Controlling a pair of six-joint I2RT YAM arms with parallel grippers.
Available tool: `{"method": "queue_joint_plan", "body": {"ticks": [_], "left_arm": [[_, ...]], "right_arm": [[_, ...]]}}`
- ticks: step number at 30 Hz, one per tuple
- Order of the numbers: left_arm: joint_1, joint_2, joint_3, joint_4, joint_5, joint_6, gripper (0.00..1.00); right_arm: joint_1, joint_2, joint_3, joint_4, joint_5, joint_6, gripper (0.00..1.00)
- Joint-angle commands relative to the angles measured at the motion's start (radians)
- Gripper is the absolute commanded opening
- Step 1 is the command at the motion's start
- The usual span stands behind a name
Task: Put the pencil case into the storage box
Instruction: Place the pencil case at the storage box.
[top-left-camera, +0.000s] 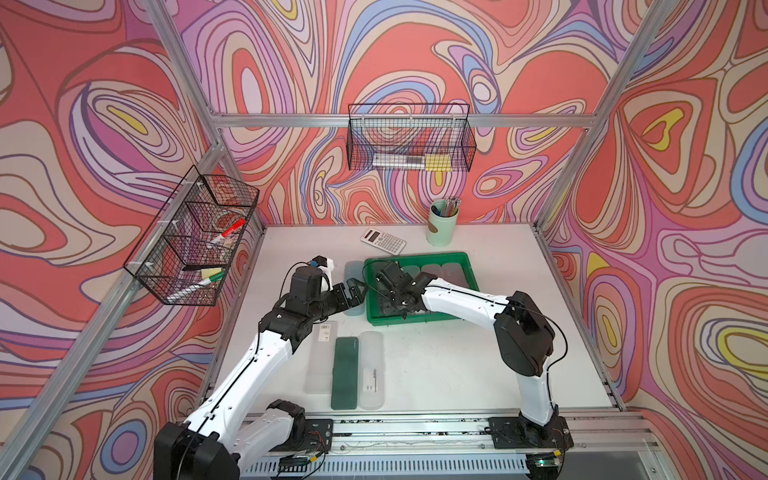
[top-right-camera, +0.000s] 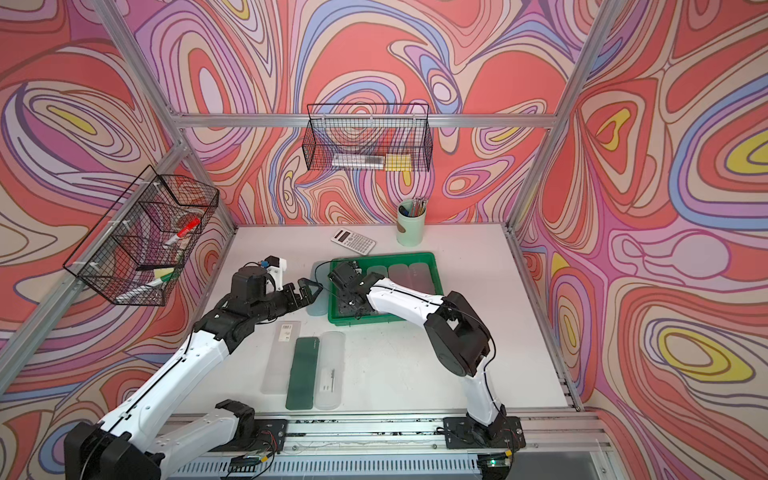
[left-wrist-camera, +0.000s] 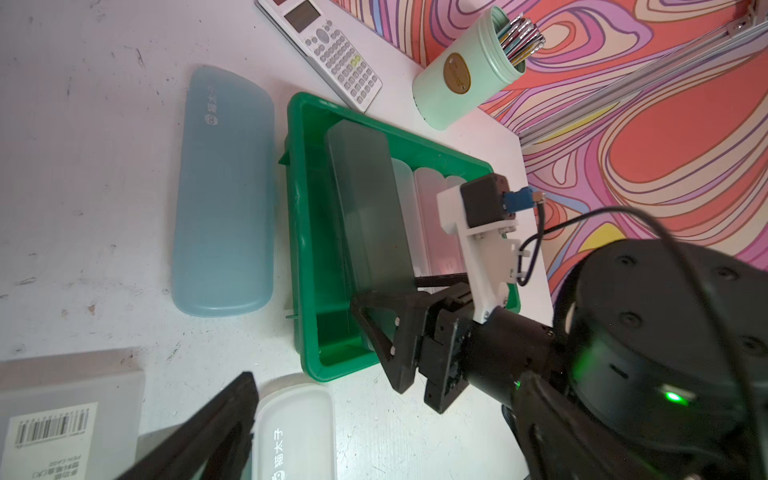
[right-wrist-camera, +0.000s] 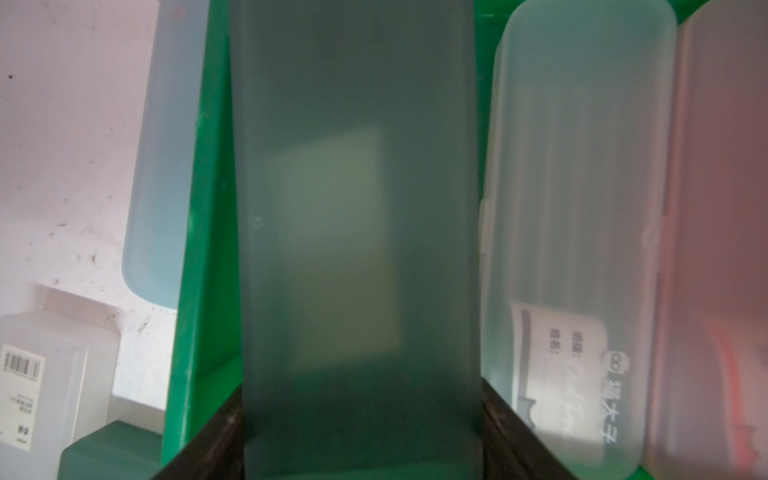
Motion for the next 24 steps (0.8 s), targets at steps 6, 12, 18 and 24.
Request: {"method": "queue_joint_plan", "body": {"ticks": [6,12,18,24], "left_arm": [[0.037,-0.003,0.008,-0.035,0.017,0.037,0.99],[0.037,-0.002,-0.017,-0.017,0.023,0.026,0.99],[0.037,-0.007,-0.024,-0.031,0.032,0.026,0.99],[0.037,-0.049,-0.051,-0.048,0.033,0.016,0.99]], "right_arm": [[-0.001,0.069,0.046,-0.002,0.085,0.049,0.45],[-0.001,0.091,0.057,-0.01,0.071,0.056,0.73],[0.0,0.057,0.052,-0.006,0.095,0.064,0.89],[-0.001,0.009,0.082,-0.022,0.145,0.045,0.94]]}}
